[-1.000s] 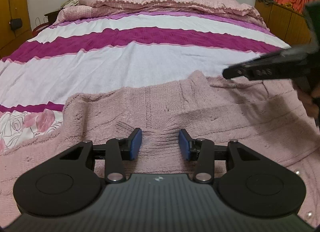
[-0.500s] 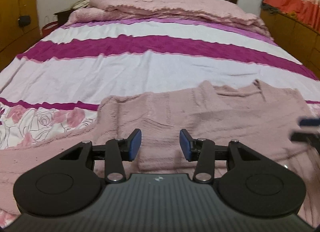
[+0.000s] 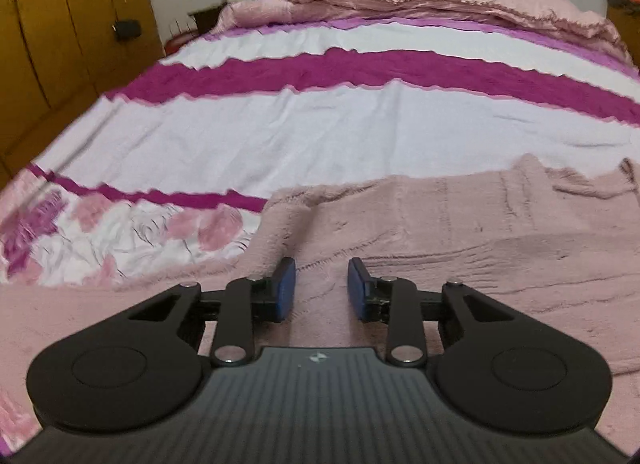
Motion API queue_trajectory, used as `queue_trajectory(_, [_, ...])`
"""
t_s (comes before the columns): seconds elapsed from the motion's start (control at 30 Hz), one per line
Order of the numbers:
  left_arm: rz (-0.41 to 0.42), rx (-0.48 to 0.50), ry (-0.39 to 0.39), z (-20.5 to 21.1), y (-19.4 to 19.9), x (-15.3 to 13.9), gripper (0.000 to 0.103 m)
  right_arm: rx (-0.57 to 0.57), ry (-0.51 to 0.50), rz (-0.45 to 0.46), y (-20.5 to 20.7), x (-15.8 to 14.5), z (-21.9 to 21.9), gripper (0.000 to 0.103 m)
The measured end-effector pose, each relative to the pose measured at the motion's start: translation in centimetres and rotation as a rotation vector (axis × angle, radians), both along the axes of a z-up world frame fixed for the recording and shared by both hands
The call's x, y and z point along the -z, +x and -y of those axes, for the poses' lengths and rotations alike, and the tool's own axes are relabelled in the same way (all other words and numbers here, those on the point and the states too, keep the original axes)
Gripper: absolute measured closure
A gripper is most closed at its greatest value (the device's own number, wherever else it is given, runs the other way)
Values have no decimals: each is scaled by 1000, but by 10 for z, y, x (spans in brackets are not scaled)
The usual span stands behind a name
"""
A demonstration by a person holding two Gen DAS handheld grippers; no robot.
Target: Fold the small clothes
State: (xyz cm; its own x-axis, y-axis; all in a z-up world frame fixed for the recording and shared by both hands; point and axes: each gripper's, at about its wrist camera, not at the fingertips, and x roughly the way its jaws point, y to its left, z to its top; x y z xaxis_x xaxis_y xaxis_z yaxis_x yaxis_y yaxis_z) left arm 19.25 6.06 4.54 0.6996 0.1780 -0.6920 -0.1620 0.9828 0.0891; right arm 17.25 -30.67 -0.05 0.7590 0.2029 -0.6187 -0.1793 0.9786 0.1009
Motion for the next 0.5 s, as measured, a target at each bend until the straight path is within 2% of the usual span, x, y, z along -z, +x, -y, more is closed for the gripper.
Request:
queue_trajectory(0.1, [-1, 3, -39, -6, -4, -7, 66, 6, 1, 6, -2, 0, 0, 41])
queue_trajectory(0.2, [25, 33, -128, -11, -17, -20, 66, 29, 9, 0, -8, -9, -2, 41])
queue_trajectory(0.33, [16, 61, -71, 0, -20, -18, 65, 38, 8, -3, -13, -6, -1, 41])
queue_trajectory(0.5, [34, 47, -125, -6, -41, -25, 65, 76, 11, 5, -13, -5, -4, 41])
